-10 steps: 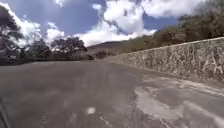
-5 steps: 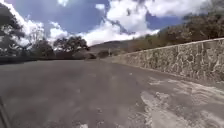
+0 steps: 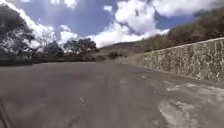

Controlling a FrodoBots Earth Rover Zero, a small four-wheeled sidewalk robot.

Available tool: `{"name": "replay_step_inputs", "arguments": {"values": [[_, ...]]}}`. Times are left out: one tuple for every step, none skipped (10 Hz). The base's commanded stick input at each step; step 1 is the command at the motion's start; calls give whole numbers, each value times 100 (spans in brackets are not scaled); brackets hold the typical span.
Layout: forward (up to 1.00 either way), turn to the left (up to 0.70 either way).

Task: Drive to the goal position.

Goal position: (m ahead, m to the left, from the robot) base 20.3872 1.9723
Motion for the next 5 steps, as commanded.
{"name": "replay_step_inputs", "arguments": {"values": [[70, 0], [70, 0], [70, 0], [70, 0], [70, 0]]}}
